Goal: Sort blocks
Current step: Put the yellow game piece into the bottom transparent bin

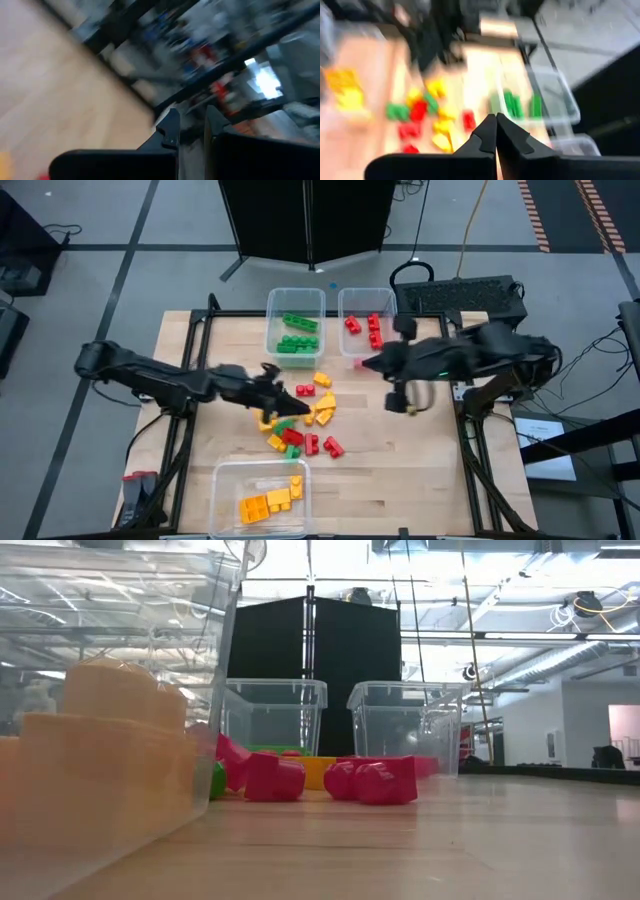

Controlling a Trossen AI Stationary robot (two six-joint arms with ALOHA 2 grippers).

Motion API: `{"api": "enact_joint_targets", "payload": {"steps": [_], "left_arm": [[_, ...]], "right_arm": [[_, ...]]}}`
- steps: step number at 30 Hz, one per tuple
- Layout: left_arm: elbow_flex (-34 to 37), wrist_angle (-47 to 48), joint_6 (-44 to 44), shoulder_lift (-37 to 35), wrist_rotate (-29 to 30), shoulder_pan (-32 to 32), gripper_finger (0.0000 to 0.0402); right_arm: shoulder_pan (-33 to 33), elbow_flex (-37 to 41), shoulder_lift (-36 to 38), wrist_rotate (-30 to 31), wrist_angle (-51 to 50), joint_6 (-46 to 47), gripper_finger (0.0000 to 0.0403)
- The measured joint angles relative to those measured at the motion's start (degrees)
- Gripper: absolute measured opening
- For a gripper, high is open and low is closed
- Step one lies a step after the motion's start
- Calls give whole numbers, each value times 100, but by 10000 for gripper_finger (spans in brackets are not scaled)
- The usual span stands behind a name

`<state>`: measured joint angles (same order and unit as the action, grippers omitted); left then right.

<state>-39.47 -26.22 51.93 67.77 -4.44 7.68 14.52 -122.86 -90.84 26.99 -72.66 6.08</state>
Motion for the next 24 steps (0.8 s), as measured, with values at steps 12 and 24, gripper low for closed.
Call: {"api": "enact_joint_targets", "payload": {"steps": [12,24], "left_arm": [[-235,1047,-1355,-2708,2065,721,0],[-230,2677,-1338,-3626,2636,822,0]], "right_arm": [[-937,3699,-94,-2154,3272,-785,116],[-1398,3972,-1658,-2722,3568,-1370,277]]}}
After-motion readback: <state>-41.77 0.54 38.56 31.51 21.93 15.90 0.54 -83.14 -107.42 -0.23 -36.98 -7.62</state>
